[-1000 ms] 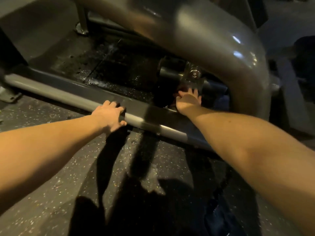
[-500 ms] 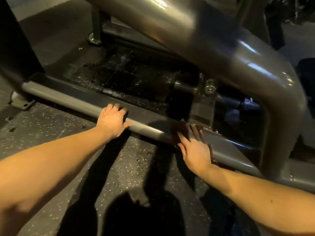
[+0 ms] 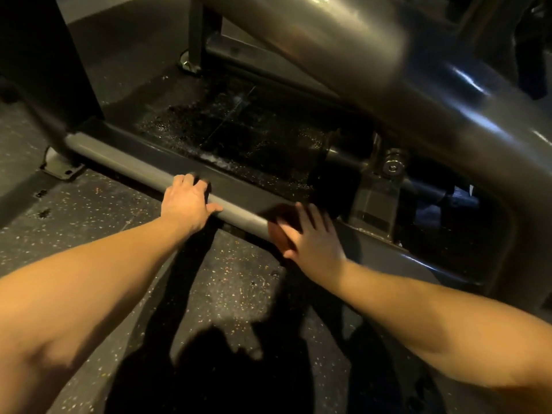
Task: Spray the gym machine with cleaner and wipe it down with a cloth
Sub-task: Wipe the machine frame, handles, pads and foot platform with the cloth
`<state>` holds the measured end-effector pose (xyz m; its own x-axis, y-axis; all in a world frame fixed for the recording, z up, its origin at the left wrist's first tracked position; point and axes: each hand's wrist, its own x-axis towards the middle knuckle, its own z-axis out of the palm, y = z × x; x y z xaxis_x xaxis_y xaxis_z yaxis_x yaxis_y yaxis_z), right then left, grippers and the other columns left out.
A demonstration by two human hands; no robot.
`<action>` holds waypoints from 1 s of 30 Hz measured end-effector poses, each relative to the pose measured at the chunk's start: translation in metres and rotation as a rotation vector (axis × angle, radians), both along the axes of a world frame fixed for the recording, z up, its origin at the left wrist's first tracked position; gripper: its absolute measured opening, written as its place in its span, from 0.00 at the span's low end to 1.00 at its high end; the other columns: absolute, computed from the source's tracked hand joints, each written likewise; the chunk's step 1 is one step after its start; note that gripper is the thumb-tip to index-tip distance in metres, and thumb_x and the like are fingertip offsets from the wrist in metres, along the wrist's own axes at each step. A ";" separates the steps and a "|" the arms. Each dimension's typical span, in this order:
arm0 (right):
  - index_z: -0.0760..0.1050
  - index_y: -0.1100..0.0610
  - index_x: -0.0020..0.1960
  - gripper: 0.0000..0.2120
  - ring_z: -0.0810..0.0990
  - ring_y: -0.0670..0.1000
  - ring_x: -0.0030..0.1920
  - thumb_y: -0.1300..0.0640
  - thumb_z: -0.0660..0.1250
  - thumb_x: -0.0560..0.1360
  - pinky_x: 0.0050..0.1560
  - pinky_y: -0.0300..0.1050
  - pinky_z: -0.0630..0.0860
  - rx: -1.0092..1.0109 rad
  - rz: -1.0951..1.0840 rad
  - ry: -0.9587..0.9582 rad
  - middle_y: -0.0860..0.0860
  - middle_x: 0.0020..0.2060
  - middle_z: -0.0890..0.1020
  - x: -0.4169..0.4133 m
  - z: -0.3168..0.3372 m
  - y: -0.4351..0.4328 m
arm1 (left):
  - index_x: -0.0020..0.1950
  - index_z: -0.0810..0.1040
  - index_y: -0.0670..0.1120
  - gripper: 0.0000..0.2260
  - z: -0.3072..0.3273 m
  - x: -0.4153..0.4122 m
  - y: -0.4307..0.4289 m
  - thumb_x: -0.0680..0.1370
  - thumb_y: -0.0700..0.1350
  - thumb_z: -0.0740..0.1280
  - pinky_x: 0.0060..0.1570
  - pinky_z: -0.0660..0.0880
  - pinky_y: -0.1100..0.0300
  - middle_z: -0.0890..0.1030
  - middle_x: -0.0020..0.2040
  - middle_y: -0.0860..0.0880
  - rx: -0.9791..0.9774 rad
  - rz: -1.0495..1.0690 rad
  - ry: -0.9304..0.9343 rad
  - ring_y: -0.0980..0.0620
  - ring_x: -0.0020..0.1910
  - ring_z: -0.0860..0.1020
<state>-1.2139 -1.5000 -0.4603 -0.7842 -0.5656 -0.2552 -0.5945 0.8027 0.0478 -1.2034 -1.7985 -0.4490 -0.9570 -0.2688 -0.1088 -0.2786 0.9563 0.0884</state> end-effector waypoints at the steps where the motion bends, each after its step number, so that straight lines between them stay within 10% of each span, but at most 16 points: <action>1: 0.46 0.39 0.83 0.38 0.43 0.65 0.82 0.37 0.62 0.81 0.81 0.66 0.45 0.022 -0.034 -0.008 0.57 0.84 0.44 0.003 -0.003 0.023 | 0.74 0.71 0.44 0.35 -0.001 -0.001 -0.004 0.77 0.67 0.68 0.71 0.67 0.44 0.69 0.73 0.40 0.014 0.008 0.001 0.39 0.72 0.64; 6: 0.48 0.40 0.83 0.38 0.47 0.65 0.82 0.29 0.55 0.78 0.81 0.63 0.47 0.000 -0.126 0.026 0.60 0.83 0.49 0.004 -0.004 0.051 | 0.81 0.63 0.48 0.47 0.002 -0.005 -0.022 0.71 0.74 0.67 0.75 0.62 0.42 0.62 0.79 0.40 0.097 0.077 -0.015 0.38 0.77 0.58; 15: 0.44 0.36 0.82 0.45 0.63 0.68 0.73 0.22 0.58 0.73 0.72 0.65 0.62 -0.023 -0.089 -0.101 0.62 0.77 0.61 -0.063 0.005 -0.126 | 0.82 0.62 0.55 0.37 -0.002 -0.004 -0.031 0.77 0.68 0.66 0.74 0.60 0.42 0.59 0.81 0.44 0.124 0.083 -0.040 0.39 0.77 0.57; 30: 0.45 0.39 0.83 0.42 0.49 0.66 0.81 0.26 0.57 0.77 0.78 0.66 0.50 0.083 -0.093 0.011 0.63 0.82 0.48 -0.017 0.001 -0.054 | 0.81 0.64 0.50 0.43 -0.007 -0.003 -0.044 0.73 0.72 0.68 0.74 0.58 0.41 0.61 0.79 0.43 0.153 0.178 0.031 0.39 0.77 0.58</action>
